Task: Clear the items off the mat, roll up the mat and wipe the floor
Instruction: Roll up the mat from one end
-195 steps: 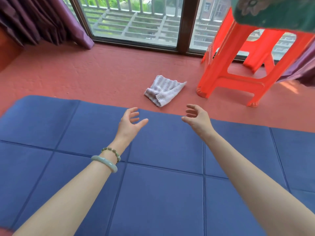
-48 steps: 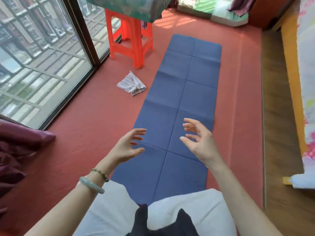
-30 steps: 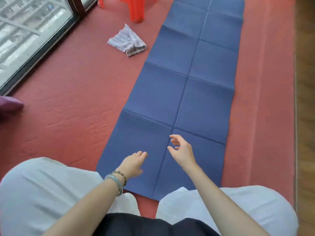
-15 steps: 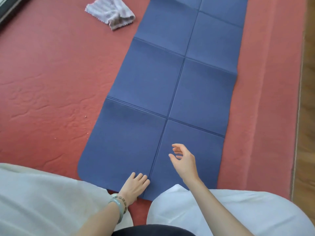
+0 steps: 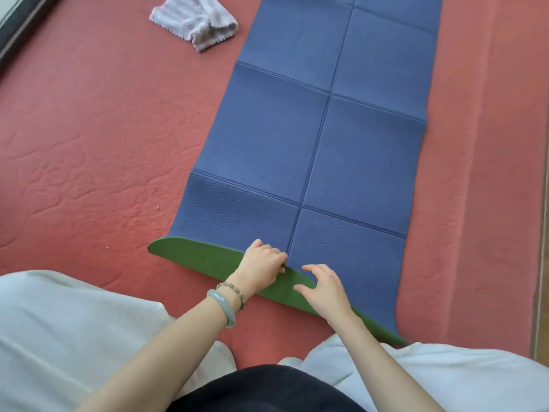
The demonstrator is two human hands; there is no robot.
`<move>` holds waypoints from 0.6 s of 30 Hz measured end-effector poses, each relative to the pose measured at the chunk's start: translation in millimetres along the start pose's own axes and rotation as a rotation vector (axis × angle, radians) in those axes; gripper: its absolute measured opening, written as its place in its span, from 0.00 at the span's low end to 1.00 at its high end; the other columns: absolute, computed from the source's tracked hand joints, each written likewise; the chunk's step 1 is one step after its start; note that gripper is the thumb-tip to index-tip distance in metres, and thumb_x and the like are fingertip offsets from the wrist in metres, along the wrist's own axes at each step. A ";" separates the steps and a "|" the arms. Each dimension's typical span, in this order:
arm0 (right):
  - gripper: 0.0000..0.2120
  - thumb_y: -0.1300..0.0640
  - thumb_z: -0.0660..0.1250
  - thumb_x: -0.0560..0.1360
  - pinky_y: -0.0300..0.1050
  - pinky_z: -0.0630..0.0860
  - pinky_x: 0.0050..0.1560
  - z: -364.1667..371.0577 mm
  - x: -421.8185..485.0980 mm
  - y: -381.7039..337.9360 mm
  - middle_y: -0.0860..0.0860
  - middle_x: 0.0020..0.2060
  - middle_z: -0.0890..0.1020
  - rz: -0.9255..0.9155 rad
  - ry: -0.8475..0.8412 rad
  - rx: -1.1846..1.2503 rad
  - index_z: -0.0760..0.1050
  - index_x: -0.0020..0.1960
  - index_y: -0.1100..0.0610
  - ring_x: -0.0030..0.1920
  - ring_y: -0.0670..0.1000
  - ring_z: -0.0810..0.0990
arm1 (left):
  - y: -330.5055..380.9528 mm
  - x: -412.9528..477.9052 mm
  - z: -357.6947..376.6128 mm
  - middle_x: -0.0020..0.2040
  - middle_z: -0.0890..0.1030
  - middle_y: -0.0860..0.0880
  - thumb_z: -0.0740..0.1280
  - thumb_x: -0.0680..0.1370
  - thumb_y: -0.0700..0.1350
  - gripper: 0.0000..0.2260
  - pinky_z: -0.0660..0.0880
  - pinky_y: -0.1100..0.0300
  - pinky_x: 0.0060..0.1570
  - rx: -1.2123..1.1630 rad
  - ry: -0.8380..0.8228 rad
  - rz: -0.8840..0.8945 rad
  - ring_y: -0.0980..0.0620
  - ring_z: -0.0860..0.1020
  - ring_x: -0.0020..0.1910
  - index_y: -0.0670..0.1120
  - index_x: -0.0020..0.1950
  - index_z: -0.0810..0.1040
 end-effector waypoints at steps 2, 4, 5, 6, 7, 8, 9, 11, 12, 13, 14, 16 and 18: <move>0.21 0.56 0.67 0.74 0.46 0.66 0.63 -3.8 5.1 6.2 0.50 0.59 0.76 -0.008 0.032 -0.131 0.71 0.66 0.54 0.62 0.53 0.72 | -16.2 9.0 -5.4 0.47 0.82 0.48 0.65 0.77 0.50 0.08 0.62 0.53 0.52 -0.040 0.069 -0.088 0.45 0.78 0.50 0.46 0.49 0.78; 0.19 0.60 0.64 0.76 0.48 0.65 0.62 -8.7 11.6 11.1 0.51 0.58 0.77 0.002 0.061 -0.210 0.71 0.66 0.53 0.61 0.55 0.73 | -22.2 10.1 -6.7 0.45 0.82 0.47 0.69 0.74 0.50 0.09 0.65 0.52 0.50 -0.073 0.124 -0.082 0.44 0.78 0.47 0.45 0.47 0.79; 0.19 0.61 0.64 0.76 0.48 0.65 0.61 -8.2 15.4 14.9 0.52 0.58 0.77 0.009 0.060 -0.229 0.71 0.66 0.53 0.60 0.55 0.73 | -18.5 7.6 -7.1 0.44 0.81 0.47 0.74 0.70 0.49 0.11 0.68 0.53 0.47 -0.061 0.146 -0.039 0.44 0.78 0.44 0.45 0.47 0.78; 0.18 0.61 0.64 0.76 0.48 0.65 0.60 -6.3 19.7 19.4 0.52 0.58 0.77 0.015 0.057 -0.234 0.71 0.65 0.53 0.60 0.56 0.73 | -14.0 3.5 -7.0 0.45 0.80 0.47 0.77 0.65 0.48 0.15 0.71 0.54 0.44 -0.039 0.175 0.010 0.44 0.78 0.42 0.45 0.47 0.78; 0.19 0.60 0.66 0.75 0.49 0.65 0.60 -4.5 22.6 22.7 0.53 0.57 0.76 0.019 0.061 -0.238 0.71 0.65 0.54 0.59 0.56 0.72 | -8.3 -3.3 -7.2 0.47 0.80 0.46 0.79 0.62 0.47 0.19 0.72 0.55 0.43 -0.015 0.229 0.073 0.45 0.78 0.42 0.45 0.48 0.78; 0.19 0.60 0.69 0.72 0.50 0.65 0.59 -2.9 23.8 24.0 0.53 0.55 0.76 0.019 0.080 -0.252 0.73 0.63 0.54 0.58 0.57 0.72 | -2.2 -12.9 -5.1 0.49 0.79 0.46 0.80 0.62 0.47 0.20 0.72 0.54 0.44 0.011 0.271 0.150 0.46 0.78 0.43 0.45 0.48 0.77; 0.19 0.59 0.74 0.69 0.52 0.65 0.58 -0.7 24.7 23.8 0.54 0.52 0.76 0.008 0.112 -0.280 0.75 0.59 0.54 0.55 0.57 0.73 | 1.5 -23.5 -1.5 0.51 0.79 0.46 0.79 0.63 0.49 0.19 0.70 0.55 0.47 0.046 0.311 0.227 0.46 0.78 0.45 0.45 0.49 0.78; 0.19 0.58 0.81 0.58 0.53 0.69 0.50 6.8 23.5 22.8 0.53 0.43 0.76 -0.026 0.201 -0.336 0.78 0.46 0.54 0.45 0.57 0.75 | 0.0 -43.8 11.8 0.54 0.76 0.46 0.77 0.65 0.55 0.22 0.67 0.54 0.53 0.161 0.351 0.312 0.47 0.76 0.48 0.44 0.52 0.79; 0.20 0.58 0.82 0.53 0.51 0.70 0.46 11.9 21.4 19.9 0.53 0.39 0.75 -0.041 0.218 -0.372 0.77 0.41 0.54 0.41 0.57 0.75 | -2.3 -50.6 21.0 0.56 0.73 0.46 0.75 0.66 0.58 0.25 0.66 0.53 0.54 0.232 0.331 0.313 0.47 0.74 0.50 0.44 0.55 0.79; 0.20 0.59 0.83 0.51 0.49 0.71 0.42 16.7 19.9 16.8 0.52 0.37 0.75 -0.062 0.232 -0.402 0.77 0.38 0.53 0.38 0.56 0.75 | -3.7 -55.1 30.0 0.57 0.71 0.46 0.74 0.65 0.61 0.29 0.65 0.52 0.56 0.299 0.301 0.305 0.47 0.71 0.51 0.43 0.58 0.79; 0.20 0.59 0.83 0.50 0.49 0.71 0.40 21.5 18.4 15.0 0.51 0.35 0.76 -0.088 0.245 -0.424 0.77 0.37 0.53 0.36 0.55 0.75 | -3.7 -57.6 39.8 0.57 0.70 0.46 0.73 0.64 0.64 0.34 0.65 0.52 0.57 0.359 0.260 0.298 0.48 0.70 0.52 0.43 0.61 0.78; 0.19 0.59 0.83 0.52 0.49 0.73 0.37 31.5 16.6 17.2 0.50 0.34 0.77 -0.121 0.236 -0.445 0.77 0.37 0.53 0.35 0.55 0.76 | -2.5 -58.4 57.8 0.57 0.68 0.46 0.74 0.60 0.66 0.42 0.63 0.51 0.58 0.429 0.171 0.270 0.47 0.68 0.52 0.41 0.65 0.75; 0.17 0.58 0.82 0.55 0.50 0.73 0.38 39.4 13.1 23.8 0.50 0.35 0.77 -0.158 0.227 -0.469 0.78 0.39 0.53 0.36 0.55 0.76 | -2.3 -58.9 68.6 0.57 0.68 0.45 0.77 0.57 0.63 0.44 0.63 0.50 0.58 0.451 0.134 0.225 0.46 0.68 0.52 0.41 0.67 0.73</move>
Point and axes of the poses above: each hand's wrist, its own x-axis towards the middle knuckle, its own z-axis out of the palm, y = z × x, the point moved 10 cm from there along x, towards the middle knuckle
